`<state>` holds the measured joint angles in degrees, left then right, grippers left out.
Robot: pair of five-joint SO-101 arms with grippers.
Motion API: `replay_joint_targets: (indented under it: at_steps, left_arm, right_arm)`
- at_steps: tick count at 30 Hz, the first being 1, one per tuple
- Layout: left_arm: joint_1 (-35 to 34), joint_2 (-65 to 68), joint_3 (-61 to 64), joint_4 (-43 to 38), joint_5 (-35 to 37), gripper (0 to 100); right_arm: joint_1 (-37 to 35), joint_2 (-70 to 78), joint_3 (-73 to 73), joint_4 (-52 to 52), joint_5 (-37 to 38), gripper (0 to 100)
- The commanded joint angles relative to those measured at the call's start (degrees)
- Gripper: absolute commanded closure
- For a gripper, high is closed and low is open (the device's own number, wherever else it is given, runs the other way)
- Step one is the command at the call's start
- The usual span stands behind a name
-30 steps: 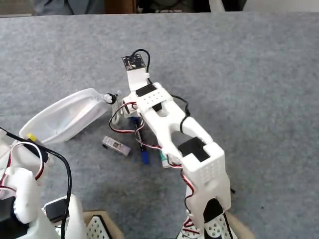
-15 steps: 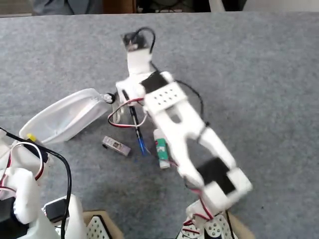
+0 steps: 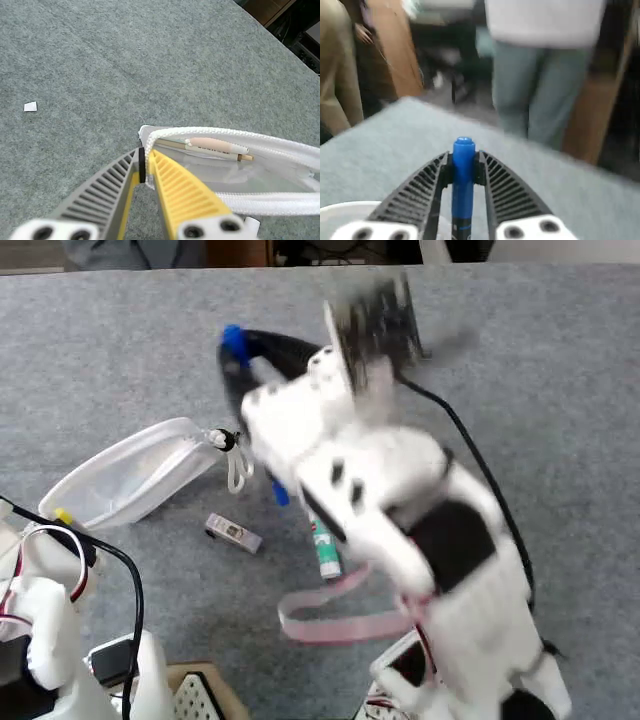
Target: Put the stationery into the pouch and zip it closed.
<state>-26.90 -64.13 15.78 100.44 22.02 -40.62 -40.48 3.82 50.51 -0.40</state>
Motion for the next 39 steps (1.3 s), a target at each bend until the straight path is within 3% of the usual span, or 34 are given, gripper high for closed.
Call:
replay_joint_targets:
  at_steps: [1,6,18,29,39]
  left_arm:
    - [1.27,-0.18,0.13,-0.35,-0.35,97]
    - [6.02,-0.26,0.13,-0.26,-0.44,97]
    - [8.13,-0.26,0.13,-0.18,-0.53,97]
    - [8.04,-2.46,0.75,-0.18,-0.53,97]
    - [8.13,-3.43,0.75,-0.35,-0.53,97]
  right_arm:
    - [-6.51,-6.64,4.35,-10.37,4.31,98.7]
    - [-10.55,-8.31,12.26,-23.12,9.85,98.7]
    - [-22.86,-6.99,15.34,-32.88,25.93,98.7]
    - [-22.68,-7.16,30.2,-49.41,31.3,98.7]
    - [-22.68,-7.34,30.73,-50.37,30.86,98.3]
